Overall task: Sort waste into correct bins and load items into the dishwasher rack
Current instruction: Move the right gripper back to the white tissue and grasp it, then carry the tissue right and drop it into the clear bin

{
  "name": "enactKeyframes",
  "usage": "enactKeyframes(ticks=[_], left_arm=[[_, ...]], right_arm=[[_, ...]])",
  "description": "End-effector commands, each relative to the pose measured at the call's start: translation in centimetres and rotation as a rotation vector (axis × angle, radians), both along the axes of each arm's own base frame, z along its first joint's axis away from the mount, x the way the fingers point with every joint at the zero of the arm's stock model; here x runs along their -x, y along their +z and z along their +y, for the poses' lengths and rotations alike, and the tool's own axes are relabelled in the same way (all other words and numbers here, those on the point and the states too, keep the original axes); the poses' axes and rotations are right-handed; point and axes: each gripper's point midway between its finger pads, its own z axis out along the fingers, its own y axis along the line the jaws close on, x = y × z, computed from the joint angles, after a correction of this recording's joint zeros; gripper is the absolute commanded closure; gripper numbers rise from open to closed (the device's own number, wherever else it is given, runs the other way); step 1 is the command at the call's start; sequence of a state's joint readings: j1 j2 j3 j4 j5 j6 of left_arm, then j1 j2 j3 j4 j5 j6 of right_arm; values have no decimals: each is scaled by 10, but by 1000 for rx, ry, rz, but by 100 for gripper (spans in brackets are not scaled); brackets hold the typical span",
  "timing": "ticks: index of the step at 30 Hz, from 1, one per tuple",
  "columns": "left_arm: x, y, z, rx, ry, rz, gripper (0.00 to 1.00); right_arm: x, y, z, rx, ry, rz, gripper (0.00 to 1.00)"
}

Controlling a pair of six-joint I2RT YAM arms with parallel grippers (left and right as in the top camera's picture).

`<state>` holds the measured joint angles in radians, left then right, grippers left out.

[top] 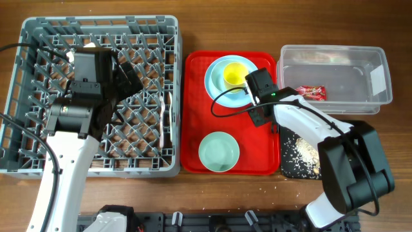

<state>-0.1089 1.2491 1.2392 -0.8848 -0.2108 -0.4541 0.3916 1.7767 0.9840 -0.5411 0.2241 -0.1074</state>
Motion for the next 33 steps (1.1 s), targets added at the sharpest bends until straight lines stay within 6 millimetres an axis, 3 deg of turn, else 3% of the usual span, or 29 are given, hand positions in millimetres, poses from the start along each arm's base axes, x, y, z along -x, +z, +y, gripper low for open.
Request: enactKeyframes(ticks=[1, 4, 7, 8, 9, 10, 12, 15, 18, 19, 20, 22, 24, 25, 27, 29, 30, 33], left_arm=[[-2, 8, 1, 8, 6, -21, 0], [-2, 8, 1, 8, 6, -21, 0], [-2, 8, 1, 8, 6, -21, 0], [-2, 8, 1, 8, 6, -21, 0], [-2, 8, 1, 8, 6, -21, 0], [-2, 8, 1, 8, 6, -21, 0], [-2, 8, 1, 8, 6, -21, 0], [-2, 8, 1, 8, 6, -21, 0], [-2, 8, 1, 8, 6, -21, 0], [-2, 8, 1, 8, 6, -21, 0], [-2, 8, 1, 8, 6, -21, 0], [-2, 8, 1, 8, 6, -21, 0], [-2, 8, 1, 8, 6, -21, 0], [-2, 8, 1, 8, 6, -21, 0], [-2, 8, 1, 8, 6, -21, 0], [-2, 8, 1, 8, 6, -21, 0], [-2, 8, 1, 8, 6, -21, 0], [-2, 8, 1, 8, 6, -21, 0]], right_arm=[[10, 2, -1, 7, -16, 69, 96], [3, 59, 14, -82, -36, 37, 96], [-13, 128, 30, -221, -16, -147, 96], [-15, 139, 29, -231, -18, -187, 96], [-20, 157, 20, -225, -39, -254, 96], [-31, 173, -15, -148, -150, -348, 96], [-41, 175, -64, -40, -314, -408, 96], [-57, 157, -109, -33, -440, -417, 96], [-69, 124, -131, -121, -498, -347, 92], [-72, 114, -134, -129, -507, -327, 84], [-73, 109, -135, -126, -510, -320, 69], [-76, 111, -135, -129, -510, -332, 50], [-77, 113, -135, -130, -509, -336, 21], [-76, 116, -135, -131, -509, -338, 15], [-75, 131, -134, -141, -511, -364, 9], [-74, 164, -126, -204, -489, -423, 6], [-72, 182, -115, -270, -453, -447, 3], [-54, 244, -55, -597, -251, -501, 0]])
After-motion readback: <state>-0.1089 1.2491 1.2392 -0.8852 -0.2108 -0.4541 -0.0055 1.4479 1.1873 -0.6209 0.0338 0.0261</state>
